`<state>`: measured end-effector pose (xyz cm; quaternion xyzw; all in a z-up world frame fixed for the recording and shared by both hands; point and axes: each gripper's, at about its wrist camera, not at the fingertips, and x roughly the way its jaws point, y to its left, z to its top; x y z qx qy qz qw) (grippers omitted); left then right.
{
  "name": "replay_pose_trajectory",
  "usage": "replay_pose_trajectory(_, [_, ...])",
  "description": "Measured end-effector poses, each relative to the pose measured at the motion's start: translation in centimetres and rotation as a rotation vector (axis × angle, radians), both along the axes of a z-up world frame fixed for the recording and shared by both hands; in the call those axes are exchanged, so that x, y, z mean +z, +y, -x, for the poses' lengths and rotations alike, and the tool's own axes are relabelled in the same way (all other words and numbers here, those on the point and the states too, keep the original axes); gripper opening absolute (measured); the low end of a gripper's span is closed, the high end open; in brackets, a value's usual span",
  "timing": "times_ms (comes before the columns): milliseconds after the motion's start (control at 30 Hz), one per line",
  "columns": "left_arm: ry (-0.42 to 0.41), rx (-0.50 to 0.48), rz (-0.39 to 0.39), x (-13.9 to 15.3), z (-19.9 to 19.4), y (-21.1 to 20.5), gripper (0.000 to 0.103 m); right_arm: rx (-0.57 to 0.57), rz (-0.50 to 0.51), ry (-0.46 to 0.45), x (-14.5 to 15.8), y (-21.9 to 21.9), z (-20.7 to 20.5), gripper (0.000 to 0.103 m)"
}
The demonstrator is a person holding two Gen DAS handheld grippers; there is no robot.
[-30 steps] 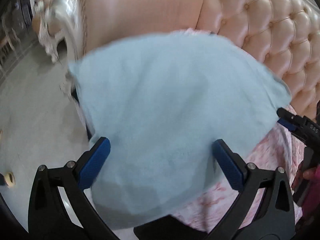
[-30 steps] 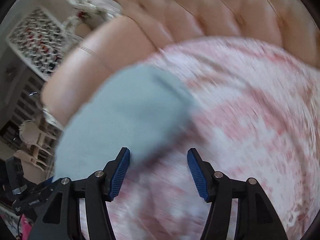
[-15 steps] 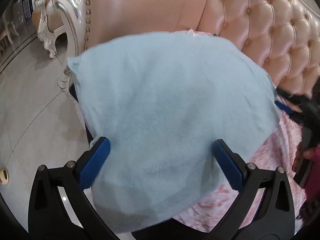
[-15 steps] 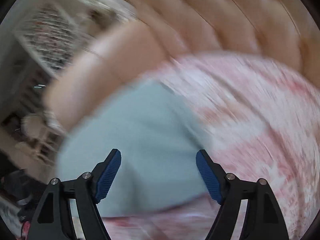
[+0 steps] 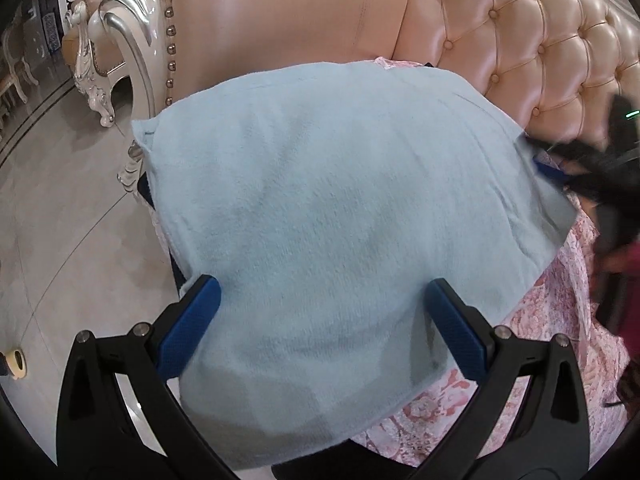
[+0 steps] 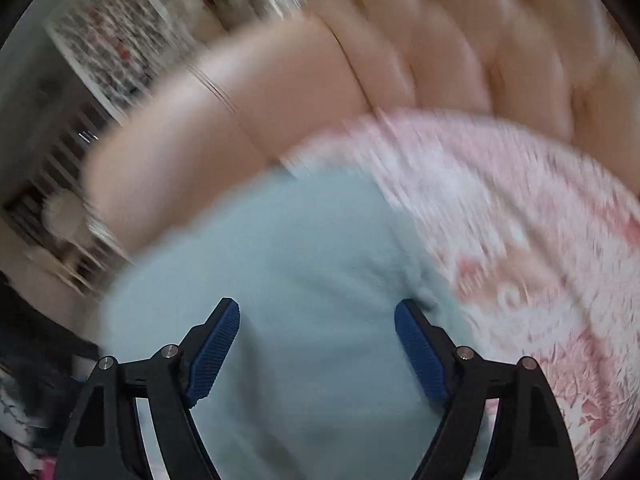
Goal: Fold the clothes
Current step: 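Press the placed shirt flat with both open tools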
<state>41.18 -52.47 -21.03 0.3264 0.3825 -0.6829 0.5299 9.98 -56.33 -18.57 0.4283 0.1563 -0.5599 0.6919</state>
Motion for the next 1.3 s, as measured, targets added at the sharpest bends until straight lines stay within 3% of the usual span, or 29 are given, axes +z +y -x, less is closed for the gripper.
replay_pose_trajectory(33, [-0.006,-0.004,-0.004,0.1,-0.1,0.1,0.103,0.004,-0.028,0.014,-1.0,-0.6,0.0,0.081])
replay_pose_trajectory(100, [0.018,0.010,-0.006,1.0,-0.7,0.4,0.103,-0.022,-0.031,0.007,0.3,-0.3,0.0,0.081])
replay_pose_trajectory(200, [0.095,0.065,0.079,4.0,-1.7,0.4,0.103,0.000,0.059,0.028,3.0,-0.7,-1.0,0.082])
replay_pose_trajectory(267, [0.074,0.068,0.120,5.3,-1.3,-1.5,0.103,0.024,0.077,0.061,4.0,-2.2,-2.1,0.083])
replay_pose_trajectory(333, [0.034,0.078,0.100,5.1,-0.9,-4.5,0.103,0.046,0.092,0.095,4.9,-3.8,-3.2,0.083])
replay_pose_trajectory(433, [-0.045,0.119,0.025,2.6,-1.7,-7.5,0.103,0.078,-0.032,0.226,2.4,-7.2,-5.1,0.083])
replay_pose_trajectory(500, [-0.022,0.127,-0.002,1.9,-2.4,-7.9,0.103,0.131,-0.125,0.327,-0.6,-7.8,-6.2,0.086])
replay_pose_trajectory(567, [0.017,0.130,-0.016,1.6,-3.2,-8.1,0.103,0.113,-0.101,0.308,0.2,-7.8,-5.9,0.088])
replay_pose_trajectory(700, [0.052,0.171,0.050,4.1,-3.6,-8.2,0.103,0.079,-0.054,0.271,1.7,-7.8,-5.4,0.089])
replay_pose_trajectory(767, [0.073,0.163,0.051,4.3,-3.3,-9.1,0.103,0.126,-0.031,0.287,2.4,-9.3,-7.4,0.089])
replay_pose_trajectory(867, [0.011,0.124,0.007,2.5,-1.9,-11.4,0.103,0.224,-0.073,0.364,0.7,-11.7,-9.7,0.094])
replay_pose_trajectory(933, [-0.038,0.115,0.017,1.6,-1.4,-11.7,0.103,0.237,-0.131,0.386,-1.2,-12.7,-9.7,0.103])
replay_pose_trajectory(1033, [-0.053,0.119,0.026,2.0,-1.5,-11.1,0.103,0.181,-0.144,0.289,-1.3,-12.9,-7.7,0.103])
replay_pose_trajectory(1167, [-0.034,0.118,0.092,4.0,-1.4,-8.5,0.103,0.165,-0.065,0.273,1.4,-10.0,-7.5,0.103])
replay_pose_trajectory(1300, [-0.045,0.097,0.079,3.6,-1.3,-5.1,0.103,0.198,0.028,0.287,3.3,-5.3,-8.4,0.103])
